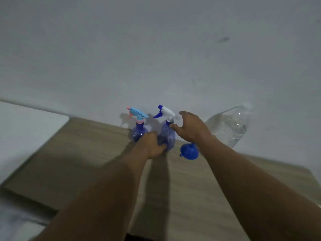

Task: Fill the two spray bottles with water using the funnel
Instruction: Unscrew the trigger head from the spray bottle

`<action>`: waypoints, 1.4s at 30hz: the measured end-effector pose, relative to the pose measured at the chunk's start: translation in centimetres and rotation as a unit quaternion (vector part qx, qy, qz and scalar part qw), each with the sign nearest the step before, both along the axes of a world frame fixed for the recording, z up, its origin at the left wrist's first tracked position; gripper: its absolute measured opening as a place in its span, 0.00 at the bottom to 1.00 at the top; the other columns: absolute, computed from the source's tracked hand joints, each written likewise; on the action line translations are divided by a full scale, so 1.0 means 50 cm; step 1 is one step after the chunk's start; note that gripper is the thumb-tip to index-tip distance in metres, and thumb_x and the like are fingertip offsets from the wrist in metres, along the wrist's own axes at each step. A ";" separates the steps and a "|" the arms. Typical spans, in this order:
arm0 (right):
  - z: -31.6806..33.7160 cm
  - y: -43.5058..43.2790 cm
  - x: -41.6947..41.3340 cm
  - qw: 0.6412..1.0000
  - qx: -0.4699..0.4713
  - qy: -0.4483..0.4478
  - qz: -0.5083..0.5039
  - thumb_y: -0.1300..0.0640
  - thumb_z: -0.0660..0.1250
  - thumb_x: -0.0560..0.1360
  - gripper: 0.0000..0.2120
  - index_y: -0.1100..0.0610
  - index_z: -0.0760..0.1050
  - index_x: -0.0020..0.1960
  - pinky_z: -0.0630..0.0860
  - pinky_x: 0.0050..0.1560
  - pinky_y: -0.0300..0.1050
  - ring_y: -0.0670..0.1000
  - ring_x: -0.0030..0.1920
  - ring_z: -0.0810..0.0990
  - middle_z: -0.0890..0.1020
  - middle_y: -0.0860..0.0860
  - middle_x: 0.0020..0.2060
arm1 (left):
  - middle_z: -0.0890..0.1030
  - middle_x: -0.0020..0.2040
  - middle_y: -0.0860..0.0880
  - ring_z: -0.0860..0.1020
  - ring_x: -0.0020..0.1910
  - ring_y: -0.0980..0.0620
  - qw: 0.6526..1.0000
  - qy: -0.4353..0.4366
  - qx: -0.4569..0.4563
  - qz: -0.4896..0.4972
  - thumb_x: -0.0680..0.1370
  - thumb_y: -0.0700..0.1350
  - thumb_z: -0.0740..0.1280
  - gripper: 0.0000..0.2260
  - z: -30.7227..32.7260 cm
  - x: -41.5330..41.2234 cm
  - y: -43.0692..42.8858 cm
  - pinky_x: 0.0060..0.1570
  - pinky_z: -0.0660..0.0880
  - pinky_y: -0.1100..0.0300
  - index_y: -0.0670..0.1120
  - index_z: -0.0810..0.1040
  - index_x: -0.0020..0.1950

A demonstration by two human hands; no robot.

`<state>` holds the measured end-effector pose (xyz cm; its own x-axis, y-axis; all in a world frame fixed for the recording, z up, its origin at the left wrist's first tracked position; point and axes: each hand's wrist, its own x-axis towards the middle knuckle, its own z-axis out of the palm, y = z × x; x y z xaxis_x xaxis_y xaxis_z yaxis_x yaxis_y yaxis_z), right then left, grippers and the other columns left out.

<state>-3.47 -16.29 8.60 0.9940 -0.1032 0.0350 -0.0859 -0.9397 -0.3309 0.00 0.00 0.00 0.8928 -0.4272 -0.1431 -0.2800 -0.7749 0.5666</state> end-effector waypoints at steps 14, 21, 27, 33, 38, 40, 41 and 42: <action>-0.081 0.010 0.053 0.986 0.162 -0.035 -0.023 0.53 0.66 0.79 0.10 0.59 0.71 0.53 0.72 0.38 0.49 0.58 0.40 0.77 0.79 0.57 0.42 | 0.80 0.60 0.42 0.79 0.58 0.43 0.996 0.019 -0.041 0.074 0.75 0.47 0.73 0.24 -0.042 0.033 -0.047 0.59 0.77 0.49 0.43 0.71 0.68; -0.061 0.015 -0.016 0.978 0.200 -0.051 -0.027 0.53 0.67 0.79 0.07 0.55 0.70 0.48 0.65 0.31 0.41 0.48 0.34 0.72 0.75 0.49 0.36 | 0.76 0.65 0.51 0.78 0.61 0.49 0.991 0.061 -0.099 0.060 0.68 0.59 0.76 0.35 -0.037 -0.028 -0.016 0.61 0.79 0.48 0.52 0.67 0.71; -0.045 0.020 -0.118 0.978 0.201 -0.036 -0.039 0.54 0.68 0.77 0.07 0.58 0.73 0.49 0.68 0.34 0.44 0.52 0.36 0.74 0.77 0.51 0.37 | 0.78 0.62 0.58 0.78 0.60 0.53 0.990 0.080 -0.110 0.037 0.63 0.62 0.78 0.36 -0.027 -0.123 0.011 0.57 0.77 0.54 0.59 0.68 0.68; -0.051 0.030 -0.229 0.976 0.206 -0.035 -0.057 0.54 0.69 0.75 0.05 0.55 0.75 0.48 0.68 0.35 0.45 0.53 0.38 0.76 0.80 0.51 0.38 | 0.78 0.61 0.53 0.78 0.58 0.51 0.986 0.094 -0.136 0.035 0.66 0.50 0.81 0.33 -0.022 -0.236 0.017 0.55 0.75 0.56 0.51 0.71 0.67; -0.086 0.043 -0.309 0.960 0.257 -0.057 -0.097 0.56 0.71 0.74 0.06 0.57 0.77 0.48 0.71 0.38 0.47 0.55 0.40 0.78 0.81 0.54 0.39 | 0.79 0.63 0.53 0.78 0.60 0.52 0.986 0.089 -0.141 0.017 0.66 0.47 0.81 0.35 -0.035 -0.304 0.025 0.53 0.73 0.60 0.52 0.71 0.70; -0.105 0.053 -0.336 0.944 0.302 -0.071 -0.114 0.56 0.72 0.74 0.05 0.55 0.77 0.47 0.71 0.40 0.47 0.52 0.39 0.77 0.81 0.51 0.38 | 0.80 0.61 0.53 0.79 0.58 0.52 0.982 0.090 -0.163 0.027 0.65 0.47 0.82 0.33 -0.044 -0.325 0.025 0.53 0.75 0.60 0.52 0.73 0.67; -0.114 0.059 -0.347 0.935 0.324 -0.079 -0.121 0.56 0.72 0.73 0.04 0.53 0.78 0.46 0.72 0.41 0.45 0.49 0.39 0.78 0.81 0.48 0.38 | 0.81 0.60 0.52 0.80 0.58 0.51 0.979 0.097 -0.174 0.034 0.65 0.47 0.82 0.31 -0.050 -0.333 0.022 0.54 0.77 0.58 0.51 0.74 0.66; -0.123 0.067 -0.357 0.927 0.342 -0.087 -0.130 0.56 0.73 0.73 0.05 0.51 0.78 0.46 0.73 0.41 0.44 0.47 0.40 0.79 0.81 0.46 0.39 | 0.81 0.60 0.52 0.80 0.58 0.50 0.977 0.103 -0.180 0.039 0.67 0.46 0.81 0.30 -0.052 -0.341 0.019 0.56 0.77 0.55 0.50 0.74 0.66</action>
